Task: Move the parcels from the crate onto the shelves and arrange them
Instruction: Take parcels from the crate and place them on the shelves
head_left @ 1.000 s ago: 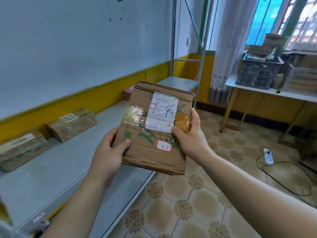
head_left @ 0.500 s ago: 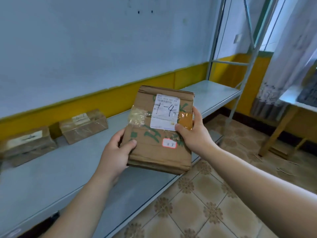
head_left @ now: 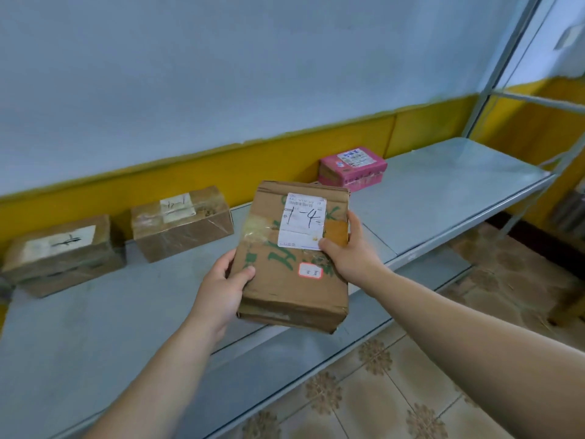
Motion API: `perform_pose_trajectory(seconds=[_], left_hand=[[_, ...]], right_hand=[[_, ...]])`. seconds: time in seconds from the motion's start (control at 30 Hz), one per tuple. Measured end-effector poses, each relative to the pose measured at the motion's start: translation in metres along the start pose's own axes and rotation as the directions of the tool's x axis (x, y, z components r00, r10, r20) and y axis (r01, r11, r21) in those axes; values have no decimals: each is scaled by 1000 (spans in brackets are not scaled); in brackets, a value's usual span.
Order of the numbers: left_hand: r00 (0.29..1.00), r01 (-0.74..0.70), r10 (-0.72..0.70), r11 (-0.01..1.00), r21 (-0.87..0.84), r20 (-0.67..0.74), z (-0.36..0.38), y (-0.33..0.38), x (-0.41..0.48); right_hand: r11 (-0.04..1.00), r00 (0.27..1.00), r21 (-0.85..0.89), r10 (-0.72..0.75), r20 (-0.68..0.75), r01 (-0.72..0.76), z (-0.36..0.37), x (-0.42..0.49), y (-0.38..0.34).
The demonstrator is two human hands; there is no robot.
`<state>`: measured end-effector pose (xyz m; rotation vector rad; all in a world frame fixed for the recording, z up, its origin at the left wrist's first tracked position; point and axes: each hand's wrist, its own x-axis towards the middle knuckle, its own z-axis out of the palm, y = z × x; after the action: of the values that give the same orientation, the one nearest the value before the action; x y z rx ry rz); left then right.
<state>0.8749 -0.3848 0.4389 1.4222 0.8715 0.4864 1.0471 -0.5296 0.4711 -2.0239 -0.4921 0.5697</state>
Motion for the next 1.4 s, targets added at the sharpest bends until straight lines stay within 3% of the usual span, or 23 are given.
perform_pose_trajectory(seconds=[0.33,0.43,0.47,0.53,0.63,0.7,0.77,0.87,0.97,1.03,1.13,1.17,1.4], left_hand=[[981,54,-50,998,17,-189,29,-1,58],[970,35,-23,998,45,-240,50,8,74],[966,31,-14,997,64,-259,58,11,80],[956,33,-2,994,101,-294,68,14,94],[941,34,13,991,132,-339,73,15,114],[931,45,29,980,192,-363,70,12,121],[914,96,31,952,291,-404,58,-3,124],[890,316,-69,807,499,-451,30,-46,112],[893,449,-198,400,799,-403,8,-97,91],[890,446,-233,265,855,-392,6,-112,83],[887,449,-233,229,863,-399,11,-116,81],[887,450,-224,217,866,-405,12,-117,81],[884,461,-197,211,862,-424,14,-122,78]], right_hand=[[997,989,-38,75,124,-71,12,98,18],[965,988,-251,-34,148,71,-4,126,14],[908,978,-383,-114,172,173,-12,132,11],[682,902,-593,-277,333,428,-28,144,4],[374,703,-598,-316,637,709,-39,163,-2],[341,660,-570,-289,693,748,-36,177,-2],[368,679,-574,-319,661,732,-28,185,-3],[405,730,-608,-335,596,682,-11,189,-7],[456,792,-649,-314,523,609,10,188,-15],[423,783,-659,-307,541,622,15,190,-18],[259,658,-605,-312,686,753,-3,194,-13],[233,646,-603,-300,702,763,-9,195,-11],[360,849,-769,-256,463,528,19,203,-19]])
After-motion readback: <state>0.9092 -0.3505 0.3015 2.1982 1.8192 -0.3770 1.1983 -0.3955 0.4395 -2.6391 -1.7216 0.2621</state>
